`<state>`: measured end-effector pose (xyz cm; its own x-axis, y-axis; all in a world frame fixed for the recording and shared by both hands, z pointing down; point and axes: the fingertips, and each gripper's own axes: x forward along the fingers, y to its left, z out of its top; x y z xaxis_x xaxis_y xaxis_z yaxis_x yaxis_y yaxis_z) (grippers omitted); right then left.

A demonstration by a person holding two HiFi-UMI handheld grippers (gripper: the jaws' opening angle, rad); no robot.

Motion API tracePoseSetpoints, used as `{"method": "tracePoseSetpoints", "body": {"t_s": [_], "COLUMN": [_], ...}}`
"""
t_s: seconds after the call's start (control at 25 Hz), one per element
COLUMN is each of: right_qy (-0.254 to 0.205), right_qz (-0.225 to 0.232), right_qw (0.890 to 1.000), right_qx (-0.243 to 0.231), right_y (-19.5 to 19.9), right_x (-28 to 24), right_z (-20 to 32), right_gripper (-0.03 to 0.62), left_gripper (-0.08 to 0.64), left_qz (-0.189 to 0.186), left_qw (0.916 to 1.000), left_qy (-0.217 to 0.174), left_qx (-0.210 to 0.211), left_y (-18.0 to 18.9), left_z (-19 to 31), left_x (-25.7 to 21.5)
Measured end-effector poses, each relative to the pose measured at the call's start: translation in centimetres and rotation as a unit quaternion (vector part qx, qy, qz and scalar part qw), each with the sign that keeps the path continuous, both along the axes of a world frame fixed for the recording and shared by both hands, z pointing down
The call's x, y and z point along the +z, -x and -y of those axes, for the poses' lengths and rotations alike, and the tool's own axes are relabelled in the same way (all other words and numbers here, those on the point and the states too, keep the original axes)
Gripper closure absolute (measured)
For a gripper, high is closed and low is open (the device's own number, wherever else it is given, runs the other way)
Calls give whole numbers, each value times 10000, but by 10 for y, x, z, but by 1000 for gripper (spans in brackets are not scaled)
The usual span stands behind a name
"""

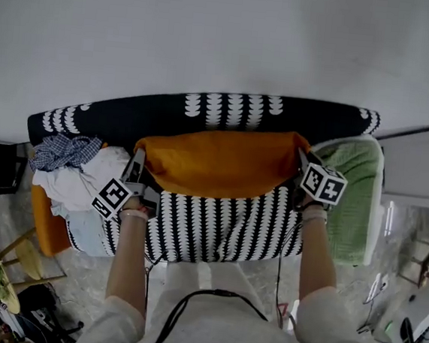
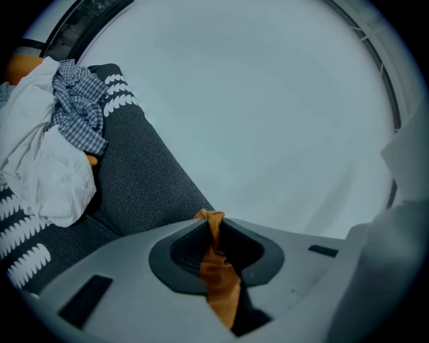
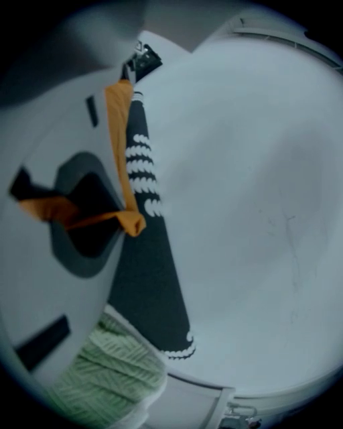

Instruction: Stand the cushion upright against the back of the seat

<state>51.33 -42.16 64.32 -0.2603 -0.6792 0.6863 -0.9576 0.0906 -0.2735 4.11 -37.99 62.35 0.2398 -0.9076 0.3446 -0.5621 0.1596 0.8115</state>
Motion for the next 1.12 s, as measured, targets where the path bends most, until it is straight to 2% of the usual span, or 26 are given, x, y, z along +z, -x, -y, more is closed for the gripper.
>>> {"method": "tracePoseSetpoints", "body": {"t_s": [0.28, 0.52, 0.92, 1.04, 1.12], "right_qy": [122, 14, 33, -22, -82], "right_qz": [-44, 18, -23, -13, -6], "right_qw": [9999, 9999, 10000, 10000, 10000], "right_qx": [67, 111, 20, -15, 11], "right_y": [-4, 0, -1, -1, -1], "right_x": [8, 10, 24, 27, 27], "right_z": [20, 30, 28, 29, 30], "right_gripper": [557, 557, 557, 557, 557], "left_gripper": [479, 479, 479, 479, 479], "left_qz": [197, 275, 720, 748, 635], "left_qw": [9998, 9996, 9973, 9971, 9976], "left_qy": [74, -5, 94, -65, -263], "left_qx": [-28, -37, 91, 100, 86], "left_y": [-2, 4, 3, 3, 3], "left_z": [17, 23, 21, 22, 22], "left_x": [7, 13, 27, 27, 25]}}
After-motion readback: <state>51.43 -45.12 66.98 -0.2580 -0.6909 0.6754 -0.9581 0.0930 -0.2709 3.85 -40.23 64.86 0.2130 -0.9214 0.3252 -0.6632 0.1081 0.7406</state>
